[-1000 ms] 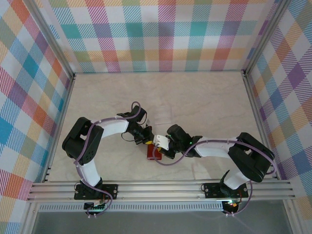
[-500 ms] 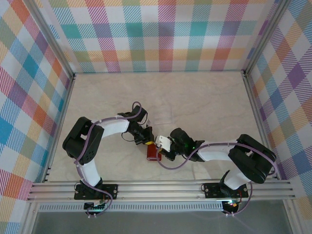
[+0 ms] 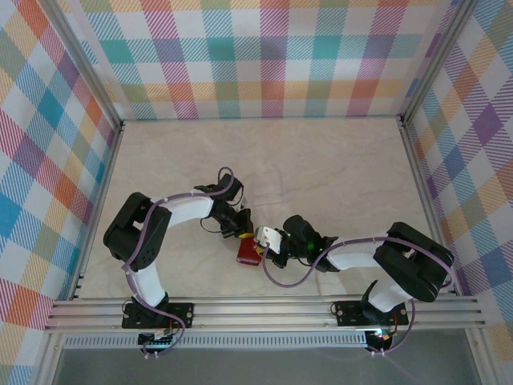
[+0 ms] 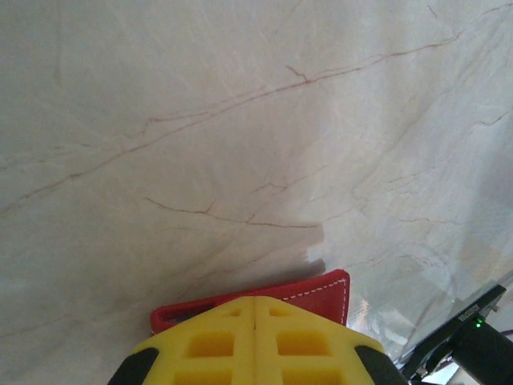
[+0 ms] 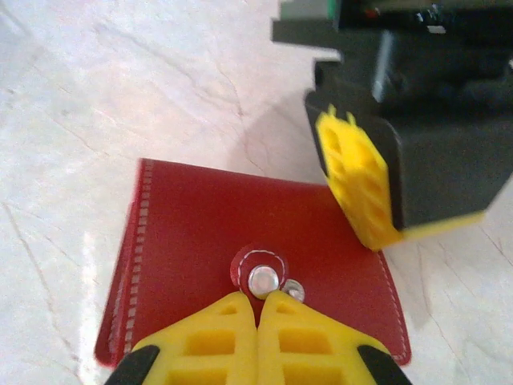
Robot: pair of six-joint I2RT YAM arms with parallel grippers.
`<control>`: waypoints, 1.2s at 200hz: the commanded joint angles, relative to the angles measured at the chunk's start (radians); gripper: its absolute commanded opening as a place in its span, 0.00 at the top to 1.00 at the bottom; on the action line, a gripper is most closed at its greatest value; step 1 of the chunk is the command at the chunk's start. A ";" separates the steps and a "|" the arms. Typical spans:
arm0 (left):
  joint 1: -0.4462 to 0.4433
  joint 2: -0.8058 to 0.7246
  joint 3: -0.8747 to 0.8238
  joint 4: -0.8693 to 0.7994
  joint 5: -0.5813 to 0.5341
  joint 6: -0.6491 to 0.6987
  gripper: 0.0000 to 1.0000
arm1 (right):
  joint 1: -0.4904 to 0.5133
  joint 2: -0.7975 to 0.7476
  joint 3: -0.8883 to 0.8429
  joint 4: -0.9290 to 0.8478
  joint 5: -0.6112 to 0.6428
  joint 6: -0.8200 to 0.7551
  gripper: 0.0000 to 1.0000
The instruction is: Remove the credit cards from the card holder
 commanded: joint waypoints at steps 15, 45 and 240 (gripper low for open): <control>0.000 0.045 -0.036 -0.005 -0.129 0.011 1.00 | 0.015 -0.004 0.007 0.089 -0.081 0.018 1.00; 0.000 -0.013 -0.042 -0.003 -0.143 0.006 1.00 | 0.016 -0.022 0.016 0.018 -0.025 0.031 0.79; 0.083 -0.475 -0.176 -0.138 -0.310 -0.003 0.79 | 0.038 0.179 0.632 -1.064 0.199 1.130 0.35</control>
